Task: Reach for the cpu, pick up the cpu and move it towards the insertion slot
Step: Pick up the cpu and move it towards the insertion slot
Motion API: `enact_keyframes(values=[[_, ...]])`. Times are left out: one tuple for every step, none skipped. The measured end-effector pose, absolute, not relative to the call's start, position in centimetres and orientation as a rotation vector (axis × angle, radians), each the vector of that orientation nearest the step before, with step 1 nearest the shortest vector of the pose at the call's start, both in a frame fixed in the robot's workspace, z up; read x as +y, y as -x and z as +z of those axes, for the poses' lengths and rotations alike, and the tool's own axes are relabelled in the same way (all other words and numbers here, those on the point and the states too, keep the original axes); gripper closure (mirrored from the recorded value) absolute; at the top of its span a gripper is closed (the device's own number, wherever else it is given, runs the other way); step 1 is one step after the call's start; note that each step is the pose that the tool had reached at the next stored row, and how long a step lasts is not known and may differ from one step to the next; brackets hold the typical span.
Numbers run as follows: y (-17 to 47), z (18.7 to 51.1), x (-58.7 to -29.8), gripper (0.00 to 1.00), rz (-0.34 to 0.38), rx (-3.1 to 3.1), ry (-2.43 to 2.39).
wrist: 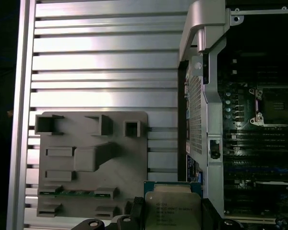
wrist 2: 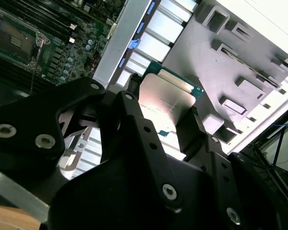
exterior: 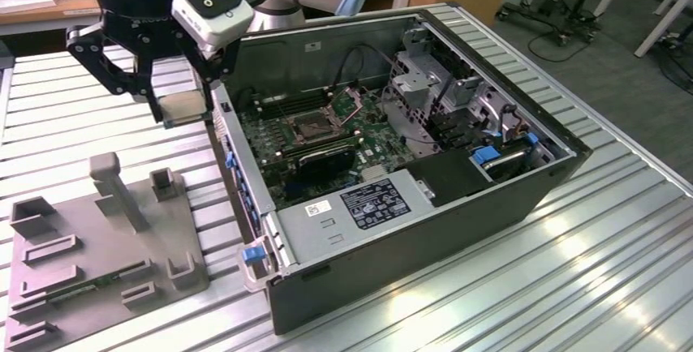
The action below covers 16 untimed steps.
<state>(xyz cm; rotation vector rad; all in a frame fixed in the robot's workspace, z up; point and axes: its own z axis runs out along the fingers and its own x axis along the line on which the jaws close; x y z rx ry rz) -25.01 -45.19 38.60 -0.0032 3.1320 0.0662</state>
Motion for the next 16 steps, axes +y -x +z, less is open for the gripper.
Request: enact_keyframes(values=[[25.0,38.6,-45.2,0.45,0.066,3.132,0.003],[24.9,38.6,-45.2,0.45,0.066,3.132,0.003],[24.8,38.6,-45.2,0.45,0.066,3.132,0.003],[24.8,38.6,-45.2,0.45,0.066,3.132,0.003],[24.7,38.6,-45.2,0.45,0.066,3.132,0.003],[24.6,38.6,-45.2,0.45,0.066,3.132,0.003],[24.5,38.6,-45.2,0.45,0.066,3.132,0.003],[24.4,38.6,-45.2,0.45,0.066,3.132,0.003],[24.3,38.6,-45.2,0.45,0.066,3.132,0.003],[24.2,38.6,-45.2,0.45,0.066,3.132,0.003],[24.0,38.6,-45.2,0.45,0.066,3.132,0.003],[23.9,38.6,-45.2,0.45,0.066,3.132,0.003],[23.8,38.6,-45.2,0.45,0.066,3.132,0.003],[23.7,38.6,-45.2,0.45,0.066,3.132,0.003],[23.6,38.6,-45.2,0.45,0.066,3.132,0.003],[23.5,38.6,-45.2,0.45,0.066,3.132,0.003]])
